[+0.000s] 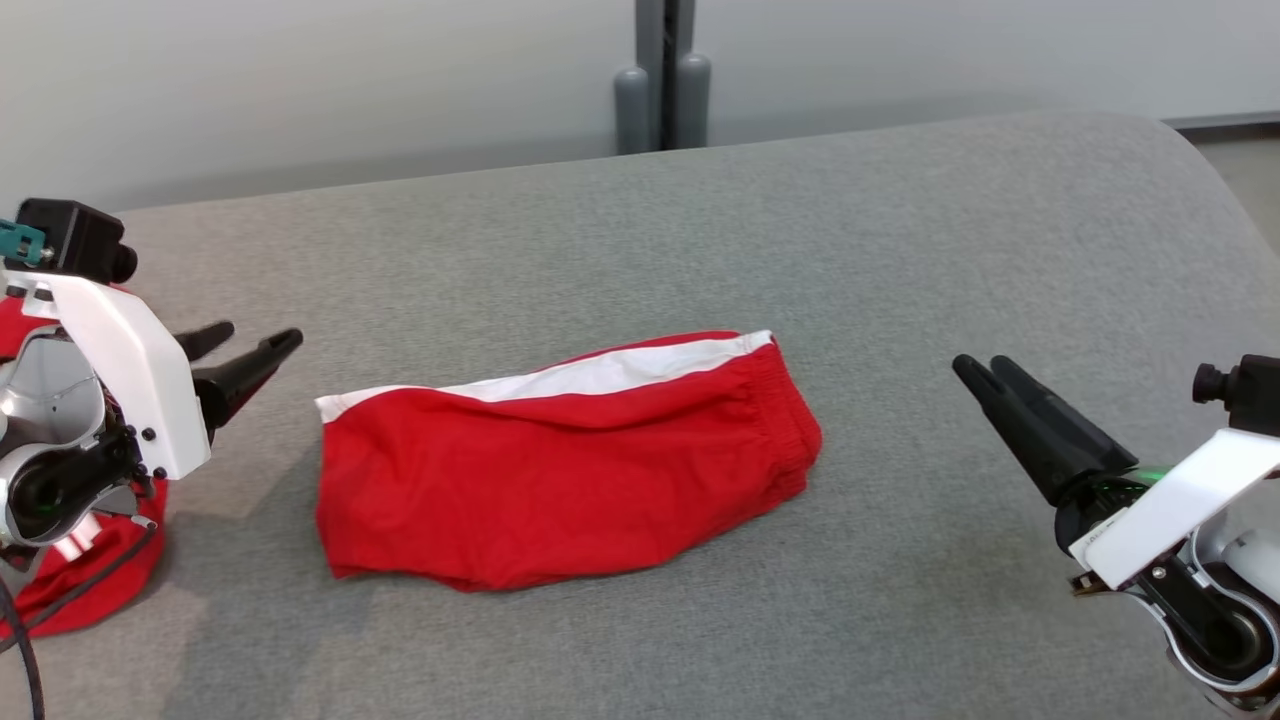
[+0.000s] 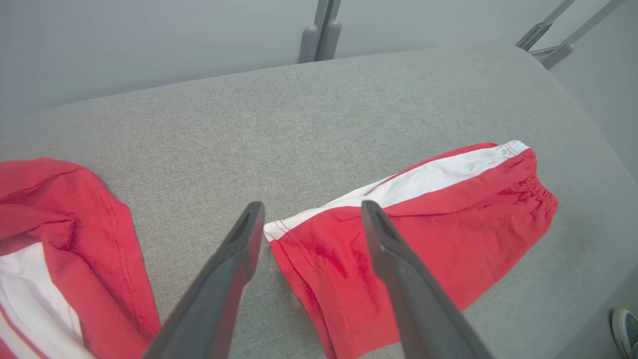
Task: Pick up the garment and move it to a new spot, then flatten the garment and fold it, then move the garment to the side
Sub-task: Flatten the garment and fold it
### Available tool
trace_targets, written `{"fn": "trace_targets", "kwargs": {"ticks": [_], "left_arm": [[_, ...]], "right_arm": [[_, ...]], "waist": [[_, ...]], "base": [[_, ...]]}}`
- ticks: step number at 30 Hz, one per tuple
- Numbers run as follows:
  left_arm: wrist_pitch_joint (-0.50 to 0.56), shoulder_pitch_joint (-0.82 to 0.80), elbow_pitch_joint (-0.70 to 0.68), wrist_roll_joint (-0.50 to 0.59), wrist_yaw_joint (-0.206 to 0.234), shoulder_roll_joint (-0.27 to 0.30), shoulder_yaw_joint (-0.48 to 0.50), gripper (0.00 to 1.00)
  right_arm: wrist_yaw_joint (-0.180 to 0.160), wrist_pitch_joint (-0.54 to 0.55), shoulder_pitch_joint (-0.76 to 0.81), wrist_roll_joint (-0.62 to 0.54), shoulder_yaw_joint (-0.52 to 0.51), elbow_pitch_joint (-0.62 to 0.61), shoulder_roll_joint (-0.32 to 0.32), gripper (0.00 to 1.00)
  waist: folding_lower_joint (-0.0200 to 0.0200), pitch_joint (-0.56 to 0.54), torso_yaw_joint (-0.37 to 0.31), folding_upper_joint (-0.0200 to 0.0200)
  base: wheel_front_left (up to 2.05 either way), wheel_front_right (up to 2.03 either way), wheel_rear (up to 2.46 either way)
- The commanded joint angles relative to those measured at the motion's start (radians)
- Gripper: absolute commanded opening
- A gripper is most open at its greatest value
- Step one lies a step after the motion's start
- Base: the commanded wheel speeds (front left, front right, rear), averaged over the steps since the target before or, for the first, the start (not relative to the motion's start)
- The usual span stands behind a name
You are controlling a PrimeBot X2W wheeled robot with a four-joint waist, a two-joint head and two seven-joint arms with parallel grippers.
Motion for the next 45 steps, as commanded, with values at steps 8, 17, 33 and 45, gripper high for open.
{"fn": "trace_targets", "kwargs": {"ticks": [8,17,33,45], "left_arm": [[-0.27,0.119,-0.172,0.038,0.133,0.022,0.086,1.0],[-0.623,0.27,-0.249,0.115,0.247,0.009,0.172,1.0],[-0.721,0.622,-0.348,0.531,0.333,-0.267,0.474,1.0],[-0.721,0.737,-0.295,0.733,0.166,-0.533,0.628,1.0]], "right_arm": [[0.001,-0.038,-0.016,-0.091,-0.048,0.094,-0.004,1.0],[0.001,-0.053,0.025,-0.252,-0.189,0.211,0.106,1.0],[0.0,0.004,0.096,-0.526,-0.279,0.415,0.315,1.0],[0.001,0.136,0.061,-0.472,-0.216,0.554,0.35,1.0]], "waist": [[0.0,-0.039,0.087,-0.0001],[0.0,-0.052,0.146,-0.0001],[0.0,-0.041,0.201,-0.0001],[0.0,-0.063,0.241,-0.0001]], "base": [[0.0,0.0,0.0],[0.0,0.0,0.0],[0.0,0.0,0.0],[0.0,0.0,0.0]]}}
